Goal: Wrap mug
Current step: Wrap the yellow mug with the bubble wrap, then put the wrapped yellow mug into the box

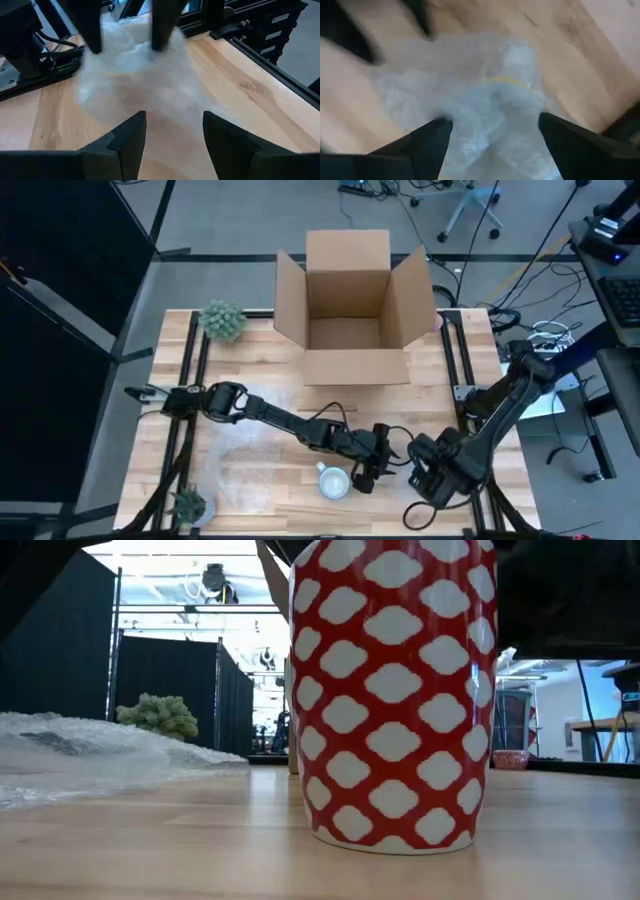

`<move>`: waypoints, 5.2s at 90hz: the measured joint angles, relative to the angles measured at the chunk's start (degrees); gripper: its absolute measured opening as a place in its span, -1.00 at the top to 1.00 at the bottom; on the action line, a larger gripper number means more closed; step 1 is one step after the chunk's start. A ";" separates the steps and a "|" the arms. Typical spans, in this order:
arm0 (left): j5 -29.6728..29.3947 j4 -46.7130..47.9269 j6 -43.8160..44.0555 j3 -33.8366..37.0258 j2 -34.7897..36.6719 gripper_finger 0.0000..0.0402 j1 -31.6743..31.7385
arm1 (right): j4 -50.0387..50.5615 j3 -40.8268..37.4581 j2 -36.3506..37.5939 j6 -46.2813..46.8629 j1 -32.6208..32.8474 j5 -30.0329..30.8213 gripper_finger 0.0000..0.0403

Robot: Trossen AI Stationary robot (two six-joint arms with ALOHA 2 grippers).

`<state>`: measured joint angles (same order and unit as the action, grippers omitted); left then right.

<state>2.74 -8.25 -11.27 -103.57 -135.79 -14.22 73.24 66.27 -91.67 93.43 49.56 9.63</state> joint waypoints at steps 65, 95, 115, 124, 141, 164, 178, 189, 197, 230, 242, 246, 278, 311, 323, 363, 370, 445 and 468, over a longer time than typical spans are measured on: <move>0.00 -0.02 0.02 0.00 0.00 0.11 0.00 | 4.01 6.43 0.12 1.07 -0.04 1.45 -0.24; 0.02 0.17 0.04 0.00 0.00 0.11 0.00 | 9.52 13.37 4.30 0.28 0.00 2.00 -0.05; 0.00 0.22 0.04 0.00 -0.02 0.11 0.00 | 1.20 8.11 3.55 -1.28 -0.04 2.42 0.58; 0.01 0.20 0.05 0.00 -0.02 0.11 0.00 | -6.93 1.70 3.64 -1.40 -0.04 1.81 0.90; 0.01 0.46 0.22 0.01 -0.16 0.11 0.00 | -23.12 -12.16 3.95 3.30 -0.02 0.76 0.95; 0.02 0.22 0.17 0.02 -0.17 0.11 0.00 | -29.71 -17.93 4.67 6.00 -0.12 0.45 0.99; 0.02 0.25 0.02 0.02 -0.17 0.11 0.00 | -25.08 -14.53 6.10 3.11 -0.50 -1.47 1.00; 0.02 0.07 0.00 0.02 -0.15 0.11 -0.02 | -20.16 -9.23 7.48 1.61 -0.41 -2.12 0.99; 0.02 0.16 0.00 0.02 -0.15 0.11 -0.02 | -14.83 -5.32 7.92 0.48 -0.42 -2.57 0.99; 0.02 0.17 0.02 0.02 -0.13 0.11 -0.02 | -5.22 1.86 8.56 0.26 -0.37 9.00 1.00; 0.03 0.41 0.02 0.02 -0.11 0.11 0.00 | -12.54 -3.55 7.02 0.46 -0.33 6.49 1.00; 0.02 0.54 0.02 0.02 -0.11 0.11 0.00 | -15.74 -5.28 6.87 0.89 -0.36 4.89 1.00; 0.02 0.90 0.00 0.02 -0.11 0.11 0.09 | -23.79 -13.69 5.73 4.98 1.20 5.92 1.00; 0.02 0.81 -0.01 0.02 -0.07 0.11 0.07 | -26.75 -17.84 5.74 7.40 1.11 2.40 1.00; 0.02 0.59 0.00 0.02 -0.04 0.11 0.07 | -26.43 -17.91 5.66 8.09 0.72 1.80 1.00; 0.02 1.02 0.02 0.02 0.00 0.11 0.04 | -18.65 -5.95 13.23 1.61 0.87 -5.72 1.00; 0.02 0.98 0.02 0.02 0.00 0.11 0.07 | -18.71 -4.06 14.34 -1.20 1.32 -5.95 0.99; 0.02 1.73 0.02 0.02 0.00 0.11 0.07 | -17.05 -4.14 -1.95 -11.76 5.25 -2.05 -0.10; 0.00 1.68 0.02 0.02 0.00 0.11 0.04 | -16.55 -4.05 -8.32 -13.83 5.06 -2.09 0.33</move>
<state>2.74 -6.57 -11.25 -103.55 -135.79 -14.17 56.69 62.21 -99.99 79.59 54.62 7.55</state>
